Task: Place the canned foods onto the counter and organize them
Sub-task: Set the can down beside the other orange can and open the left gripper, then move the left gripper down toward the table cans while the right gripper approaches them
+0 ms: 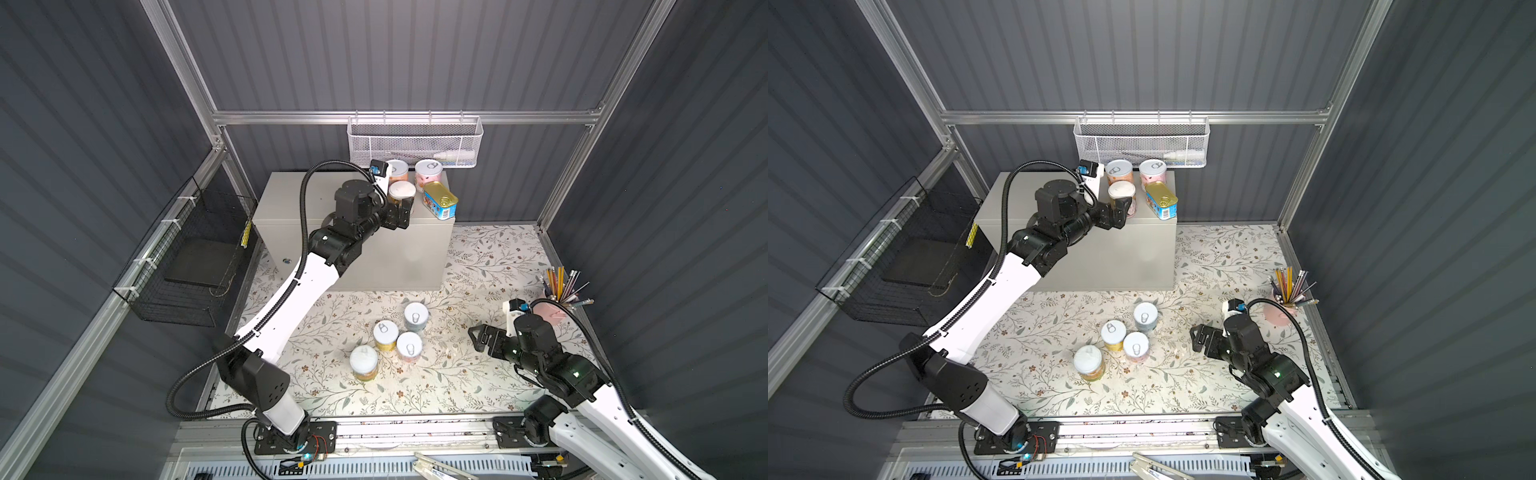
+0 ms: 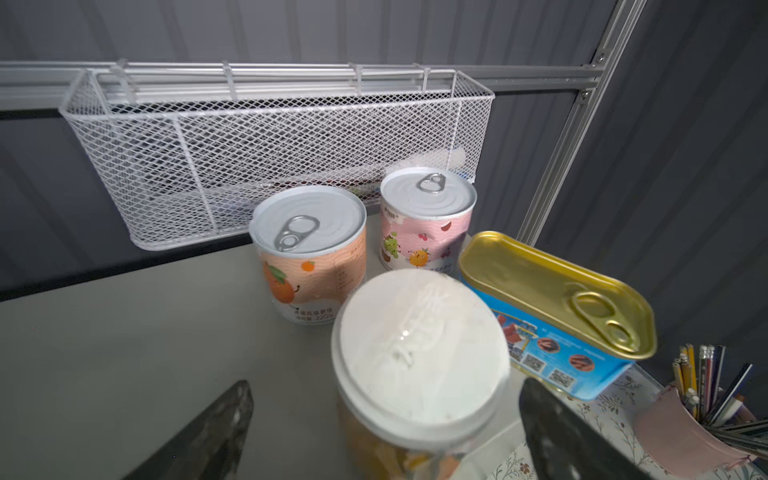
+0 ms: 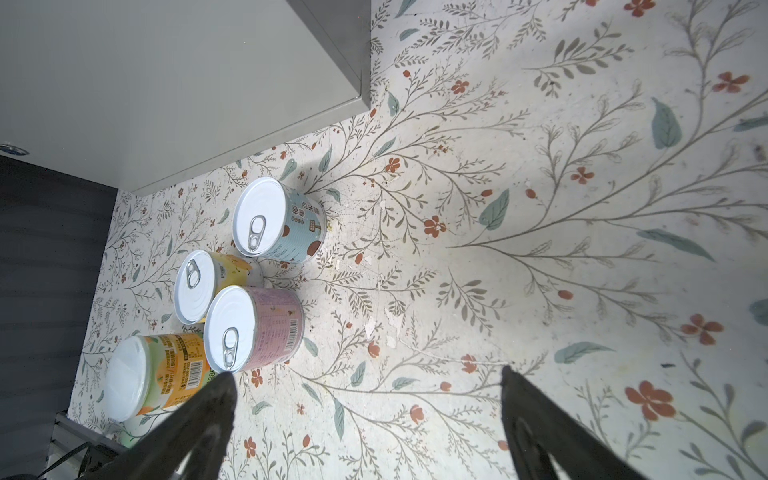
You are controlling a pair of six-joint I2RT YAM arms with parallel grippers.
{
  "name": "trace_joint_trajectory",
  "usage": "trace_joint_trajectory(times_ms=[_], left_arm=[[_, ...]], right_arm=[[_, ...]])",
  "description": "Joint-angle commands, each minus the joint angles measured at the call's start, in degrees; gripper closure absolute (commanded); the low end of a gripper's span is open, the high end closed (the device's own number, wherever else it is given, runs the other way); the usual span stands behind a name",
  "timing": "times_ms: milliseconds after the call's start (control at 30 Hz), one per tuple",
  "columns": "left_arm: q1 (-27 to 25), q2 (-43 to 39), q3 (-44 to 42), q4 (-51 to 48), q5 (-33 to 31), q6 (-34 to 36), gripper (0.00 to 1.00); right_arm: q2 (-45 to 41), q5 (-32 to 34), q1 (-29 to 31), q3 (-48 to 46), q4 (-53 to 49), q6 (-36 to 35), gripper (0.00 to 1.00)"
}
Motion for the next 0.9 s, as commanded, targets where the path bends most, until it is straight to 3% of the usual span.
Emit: trace_joint_trajectory(times_ms=[0, 233, 400, 700, 867], left_arm=[[0.4, -2.5, -1.4, -2.5, -0.1, 0.9, 0.0], [0.4, -7.9, -6.8, -4.8, 1.5, -0.8, 0.0], [0.4, -15.3, -16.2, -6.1, 3.1, -1.2, 0.0], [0.4, -26.3, -30.0, -11.9, -1.6, -4.1, 0.0], [0.4, -28.5, -36.8, -12.3, -2.2, -6.5, 0.0]], right_arm=[[0.1, 0.1, -0.3, -1.0, 1.5, -0.3, 0.01], [0.3, -0.6, -0.4, -0.7, 2.1, -1.3, 0.01], [0.9, -0.3, -0.4, 0.3, 1.2, -3.3, 0.01], [4.6, -0.5, -0.4, 0.4, 3.3, -4.0, 0.01], [8.1, 0.6, 0.8, 3.7, 1.0, -5.7, 0.01]])
